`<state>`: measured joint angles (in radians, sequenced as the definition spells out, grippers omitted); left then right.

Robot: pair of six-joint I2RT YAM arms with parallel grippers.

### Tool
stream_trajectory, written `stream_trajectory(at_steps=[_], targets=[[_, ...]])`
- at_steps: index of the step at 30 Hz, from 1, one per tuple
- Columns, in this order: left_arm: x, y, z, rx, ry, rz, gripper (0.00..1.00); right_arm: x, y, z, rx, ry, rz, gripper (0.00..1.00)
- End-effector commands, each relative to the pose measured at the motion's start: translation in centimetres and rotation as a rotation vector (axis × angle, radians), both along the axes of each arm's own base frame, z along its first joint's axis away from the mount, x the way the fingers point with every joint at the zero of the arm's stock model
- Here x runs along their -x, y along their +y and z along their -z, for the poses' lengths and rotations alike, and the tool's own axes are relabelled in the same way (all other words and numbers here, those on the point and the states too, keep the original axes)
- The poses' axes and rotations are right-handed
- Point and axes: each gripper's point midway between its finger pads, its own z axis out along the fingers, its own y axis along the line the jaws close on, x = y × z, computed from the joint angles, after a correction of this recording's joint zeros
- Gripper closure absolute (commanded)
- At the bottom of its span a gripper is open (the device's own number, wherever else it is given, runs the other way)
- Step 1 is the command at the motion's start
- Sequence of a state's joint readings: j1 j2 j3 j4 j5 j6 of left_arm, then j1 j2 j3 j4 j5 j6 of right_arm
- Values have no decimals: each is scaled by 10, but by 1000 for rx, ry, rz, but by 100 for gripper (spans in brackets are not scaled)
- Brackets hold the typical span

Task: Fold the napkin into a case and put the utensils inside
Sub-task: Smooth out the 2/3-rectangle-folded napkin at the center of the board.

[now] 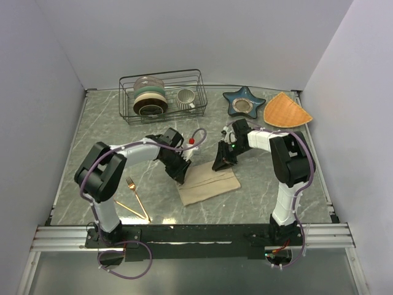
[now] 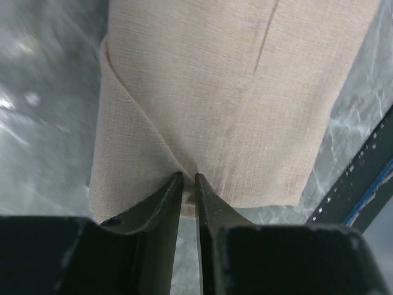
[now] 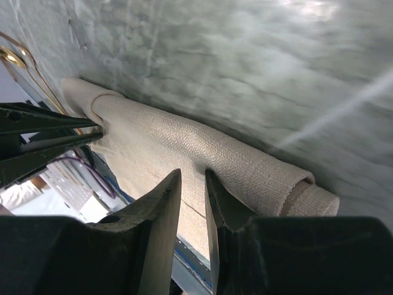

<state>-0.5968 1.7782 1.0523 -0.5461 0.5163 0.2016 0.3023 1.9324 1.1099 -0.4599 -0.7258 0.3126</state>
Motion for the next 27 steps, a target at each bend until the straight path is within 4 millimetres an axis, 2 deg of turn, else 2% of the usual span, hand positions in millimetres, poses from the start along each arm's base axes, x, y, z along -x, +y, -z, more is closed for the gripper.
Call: stream_trajectory(at_steps=[1, 3, 5, 8, 11, 14, 16, 20, 21, 27], targets=[[-44, 19, 29, -151, -114, -2, 77, -9, -55, 30, 191, -11, 86, 69], [-65, 17, 29, -163, -155, 16, 76, -13, -61, 24, 173, -21, 96, 69], [-83, 14, 25, -154, -174, 23, 76, -17, -53, 3, 109, -62, 80, 68], [-90, 12, 22, -146, -202, 80, 73, -31, -35, -42, -18, -150, 90, 65], [-88, 8, 21, -117, -215, 113, 70, -43, -12, -88, -157, -211, 102, 64], [-82, 6, 21, -89, -216, 125, 68, -50, 9, -110, -225, -241, 108, 63], [-82, 3, 19, -64, -240, 130, 67, -53, 25, -113, -262, -242, 104, 63], [-75, 4, 16, -40, -258, 129, 67, -49, 59, -102, -313, -158, 122, 63], [-75, 4, 15, -35, -267, 132, 67, -49, 64, -93, -310, -139, 124, 63], [-69, 7, 18, -24, -290, 147, 68, -60, 97, -87, -357, -146, 117, 63]])
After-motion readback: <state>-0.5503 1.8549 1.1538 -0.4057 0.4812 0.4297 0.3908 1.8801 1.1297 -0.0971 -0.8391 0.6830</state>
